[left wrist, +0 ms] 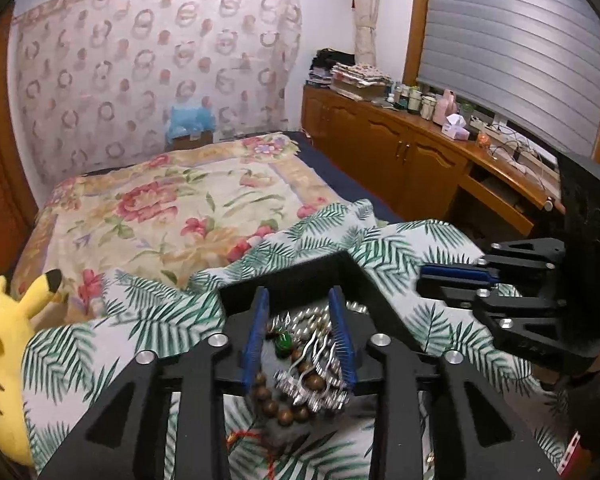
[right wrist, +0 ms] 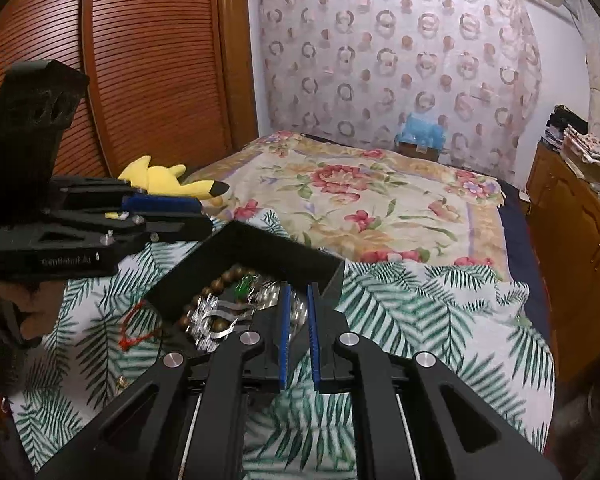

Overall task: Organize jewelry
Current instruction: 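Move the left gripper to the red bracelet while the right gripper approaches the jade bangle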

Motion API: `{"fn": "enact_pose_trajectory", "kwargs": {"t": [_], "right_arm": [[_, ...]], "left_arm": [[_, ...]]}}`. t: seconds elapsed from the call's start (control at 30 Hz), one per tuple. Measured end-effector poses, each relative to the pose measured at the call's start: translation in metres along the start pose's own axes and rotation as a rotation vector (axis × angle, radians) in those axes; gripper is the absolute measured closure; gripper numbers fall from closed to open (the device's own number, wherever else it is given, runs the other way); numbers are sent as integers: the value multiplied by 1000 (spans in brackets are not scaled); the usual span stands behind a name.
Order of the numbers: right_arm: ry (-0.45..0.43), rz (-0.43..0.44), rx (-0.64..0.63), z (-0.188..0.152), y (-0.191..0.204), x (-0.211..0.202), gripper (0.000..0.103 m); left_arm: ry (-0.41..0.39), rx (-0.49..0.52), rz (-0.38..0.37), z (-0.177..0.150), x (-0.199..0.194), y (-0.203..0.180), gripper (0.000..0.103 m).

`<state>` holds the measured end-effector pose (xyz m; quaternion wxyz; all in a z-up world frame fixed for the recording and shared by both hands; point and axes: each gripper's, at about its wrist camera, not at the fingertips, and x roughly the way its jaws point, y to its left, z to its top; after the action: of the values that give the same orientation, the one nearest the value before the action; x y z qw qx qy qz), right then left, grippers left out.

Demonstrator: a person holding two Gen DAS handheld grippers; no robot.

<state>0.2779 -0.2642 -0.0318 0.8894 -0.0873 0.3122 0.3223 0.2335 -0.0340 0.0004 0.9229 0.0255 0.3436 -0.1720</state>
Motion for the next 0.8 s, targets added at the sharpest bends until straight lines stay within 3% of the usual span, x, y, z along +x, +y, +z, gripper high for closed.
{"fn": "enact_pose_trajectory", "kwargs": {"t": [0.1, 0.2, 0.23, 0.37, 0.57, 0.8], "right_arm": [[9, 27, 8, -16, 10, -12, 92], [26, 49, 13, -36, 23, -21, 77], [36, 56, 16, -42, 27, -23, 75], [95, 77, 10, -69, 48, -23, 75], [178, 120, -28, -101, 76, -18, 75], [244, 125, -64, -111, 89, -12, 75]], "left_arm": [[6, -13, 7, -18, -12, 4, 60], [21, -17, 34, -38, -22, 8, 56], [27, -20, 43, -44, -25, 10, 50], [50, -46, 73, -67, -33, 21, 33], [111, -83, 110, -97, -27, 39, 30], [150, -98, 137, -116, -23, 51, 30]]}}
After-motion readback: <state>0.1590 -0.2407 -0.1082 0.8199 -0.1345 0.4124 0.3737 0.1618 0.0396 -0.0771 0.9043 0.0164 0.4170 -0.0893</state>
